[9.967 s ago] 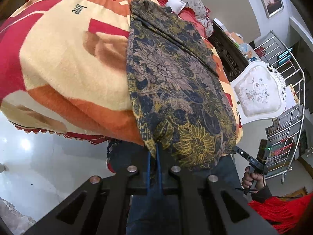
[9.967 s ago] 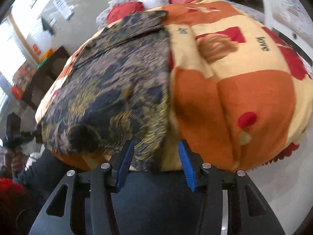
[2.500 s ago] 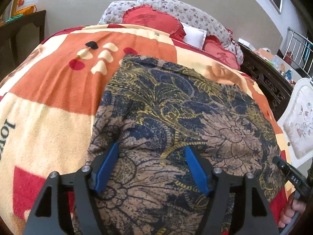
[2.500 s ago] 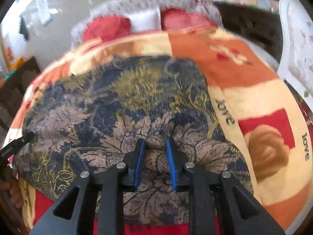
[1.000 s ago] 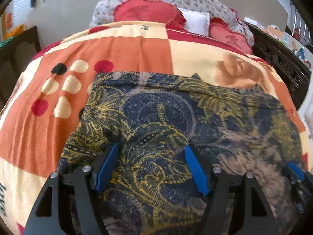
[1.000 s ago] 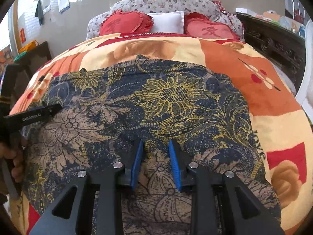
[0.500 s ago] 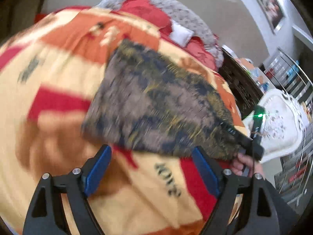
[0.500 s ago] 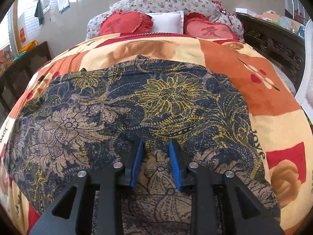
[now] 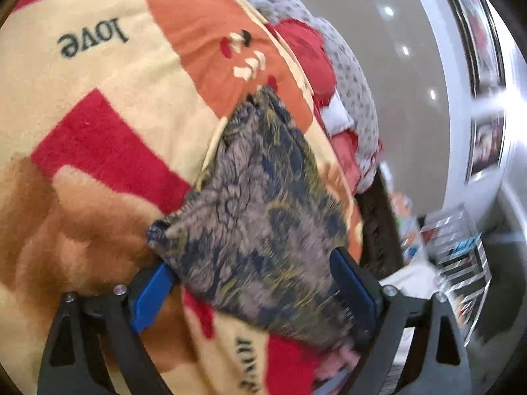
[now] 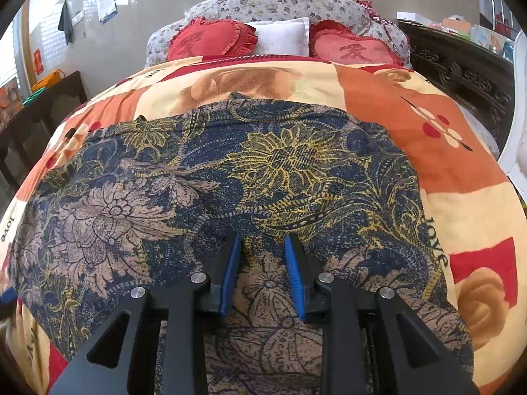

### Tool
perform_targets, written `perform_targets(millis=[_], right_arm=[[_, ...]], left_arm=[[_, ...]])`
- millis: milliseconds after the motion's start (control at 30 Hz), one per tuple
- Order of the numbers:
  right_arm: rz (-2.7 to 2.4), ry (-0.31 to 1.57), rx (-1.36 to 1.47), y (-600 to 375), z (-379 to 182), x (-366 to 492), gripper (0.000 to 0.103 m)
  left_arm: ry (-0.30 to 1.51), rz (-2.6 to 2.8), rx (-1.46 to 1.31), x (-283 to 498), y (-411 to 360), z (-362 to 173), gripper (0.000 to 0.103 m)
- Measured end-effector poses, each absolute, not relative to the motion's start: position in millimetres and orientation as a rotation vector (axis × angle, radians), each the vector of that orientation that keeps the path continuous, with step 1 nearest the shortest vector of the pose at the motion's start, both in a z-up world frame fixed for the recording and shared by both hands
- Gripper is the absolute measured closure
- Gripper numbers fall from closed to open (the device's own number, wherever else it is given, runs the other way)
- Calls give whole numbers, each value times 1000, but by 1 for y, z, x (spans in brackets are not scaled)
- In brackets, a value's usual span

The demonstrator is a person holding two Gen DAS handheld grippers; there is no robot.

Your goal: Fold small clothes

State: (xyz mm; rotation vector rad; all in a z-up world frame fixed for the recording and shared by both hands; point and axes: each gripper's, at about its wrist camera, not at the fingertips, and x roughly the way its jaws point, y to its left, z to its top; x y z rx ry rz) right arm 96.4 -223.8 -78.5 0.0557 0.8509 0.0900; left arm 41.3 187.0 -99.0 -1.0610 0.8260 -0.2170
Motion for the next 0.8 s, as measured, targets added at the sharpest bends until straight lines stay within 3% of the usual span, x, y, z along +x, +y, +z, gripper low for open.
perform_targets(millis=[100,333,467,633,800], right_arm=[[90,851,56,-224,-79,97,84],[89,850,54,-224,-79,97,84],[91,850,57,-225,-79,97,84],[91,850,58,-225,-79,97,84],[91,851,59,-224,-79,97,84]], left_arm=[[794,-313,-1106,43,184,-90,15],[824,-353,-1114,57,178,-99,15],[877,-351,-963,57,162,-97,19],[834,-294,-1027,68,176,-100,21],[852,-298,-867,64,159,-97,43]])
